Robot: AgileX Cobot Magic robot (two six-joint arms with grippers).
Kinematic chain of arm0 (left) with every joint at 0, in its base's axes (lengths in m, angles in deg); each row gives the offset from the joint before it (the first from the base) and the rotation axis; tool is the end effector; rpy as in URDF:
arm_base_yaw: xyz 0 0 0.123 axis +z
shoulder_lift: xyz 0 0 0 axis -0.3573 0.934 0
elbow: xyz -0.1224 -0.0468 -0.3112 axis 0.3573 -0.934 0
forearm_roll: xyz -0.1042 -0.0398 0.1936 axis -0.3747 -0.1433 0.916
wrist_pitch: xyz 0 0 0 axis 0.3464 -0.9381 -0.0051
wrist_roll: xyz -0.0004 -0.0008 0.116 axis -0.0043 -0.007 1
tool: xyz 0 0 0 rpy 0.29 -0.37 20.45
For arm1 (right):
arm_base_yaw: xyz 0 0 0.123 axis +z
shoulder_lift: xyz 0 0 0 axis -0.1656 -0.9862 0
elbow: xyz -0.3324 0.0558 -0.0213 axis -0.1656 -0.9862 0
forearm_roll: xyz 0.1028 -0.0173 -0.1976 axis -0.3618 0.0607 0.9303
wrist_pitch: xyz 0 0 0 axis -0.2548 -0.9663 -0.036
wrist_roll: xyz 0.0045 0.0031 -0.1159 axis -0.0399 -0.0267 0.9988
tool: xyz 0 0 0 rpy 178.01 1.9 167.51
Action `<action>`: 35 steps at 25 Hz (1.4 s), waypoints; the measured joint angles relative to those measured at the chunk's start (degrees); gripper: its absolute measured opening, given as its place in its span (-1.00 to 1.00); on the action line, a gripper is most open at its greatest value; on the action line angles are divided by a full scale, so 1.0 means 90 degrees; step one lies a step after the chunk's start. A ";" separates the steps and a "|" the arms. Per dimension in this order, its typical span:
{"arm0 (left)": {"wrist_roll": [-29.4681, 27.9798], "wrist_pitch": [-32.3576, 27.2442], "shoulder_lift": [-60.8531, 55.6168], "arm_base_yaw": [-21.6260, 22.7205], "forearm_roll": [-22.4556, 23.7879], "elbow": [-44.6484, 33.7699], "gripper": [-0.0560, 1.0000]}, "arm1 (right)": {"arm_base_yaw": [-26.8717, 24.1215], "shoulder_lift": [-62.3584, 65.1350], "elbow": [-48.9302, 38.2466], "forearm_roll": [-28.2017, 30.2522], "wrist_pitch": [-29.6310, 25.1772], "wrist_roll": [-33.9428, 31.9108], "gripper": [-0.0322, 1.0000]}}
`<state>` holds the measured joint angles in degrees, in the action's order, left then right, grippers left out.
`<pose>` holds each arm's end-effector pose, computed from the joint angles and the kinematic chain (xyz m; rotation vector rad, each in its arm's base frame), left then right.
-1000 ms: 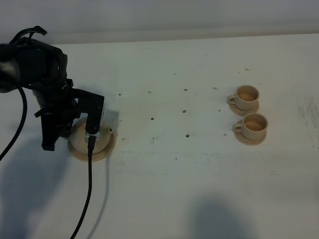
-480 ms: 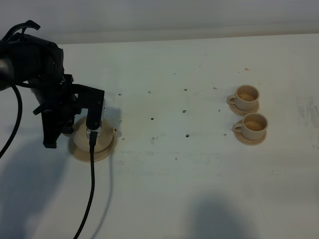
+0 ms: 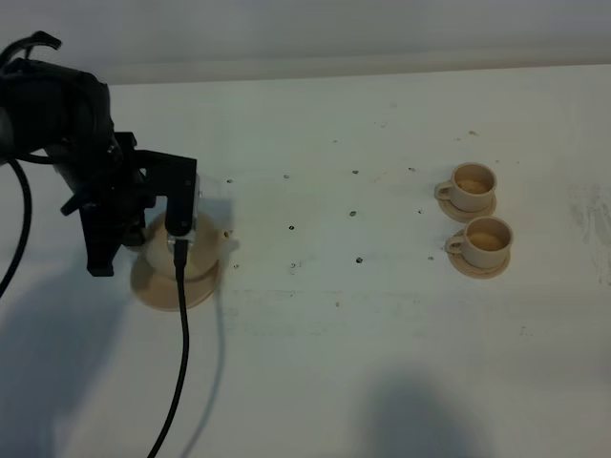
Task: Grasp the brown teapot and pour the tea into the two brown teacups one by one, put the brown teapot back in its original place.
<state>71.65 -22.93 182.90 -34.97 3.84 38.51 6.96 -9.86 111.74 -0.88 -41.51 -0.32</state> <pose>0.3661 -0.0868 0.2218 2.0485 2.1300 0.2197 -0.0609 0.0142 0.2489 0.0043 2.0503 0.0864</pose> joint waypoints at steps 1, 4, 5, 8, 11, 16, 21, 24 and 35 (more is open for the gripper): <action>0.0020 0.0006 -0.0038 0.0031 -0.0056 0.0000 -0.69 | 0.0000 0.0000 0.0000 0.0000 0.0000 0.0000 0.11; 0.0049 0.0048 -0.0119 0.0038 -0.0199 0.0000 -0.69 | 0.0000 0.0000 0.0000 0.0000 0.0000 -0.0001 0.11; 0.0062 0.0094 -0.0160 0.0038 -0.0233 0.0000 -0.69 | 0.0000 0.0000 0.0000 0.0000 0.0000 -0.0001 0.11; 0.0071 0.0411 -0.0269 0.0025 -0.0389 0.0000 -0.69 | 0.0000 0.0000 0.0000 0.0000 0.0000 -0.0001 0.11; 0.0041 0.0891 -0.0321 -0.0118 -0.0717 0.0000 -0.69 | 0.0000 0.0000 0.0000 0.0000 0.0000 -0.0001 0.11; -0.0529 0.1721 -0.0321 -0.0655 -0.0869 0.0000 -0.69 | 0.0000 0.0000 0.0000 0.0000 0.0000 -0.0001 0.11; -0.1666 0.2165 -0.0148 -0.1159 -0.0408 0.0112 -0.69 | 0.0000 0.0000 0.0000 0.0000 0.0000 -0.0001 0.11; -0.2469 0.2026 0.0310 -0.1409 0.0157 0.0546 -0.69 | 0.0000 0.0000 0.0000 0.0000 0.0000 -0.0001 0.11; -0.4026 0.1517 0.1725 -0.2131 0.1651 0.2655 -0.69 | 0.0000 0.0000 0.0000 -0.0005 0.0000 -0.0001 0.11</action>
<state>35.42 -9.28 198.42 -54.15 18.70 62.41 6.96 -9.86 111.74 -0.92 -41.51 -0.33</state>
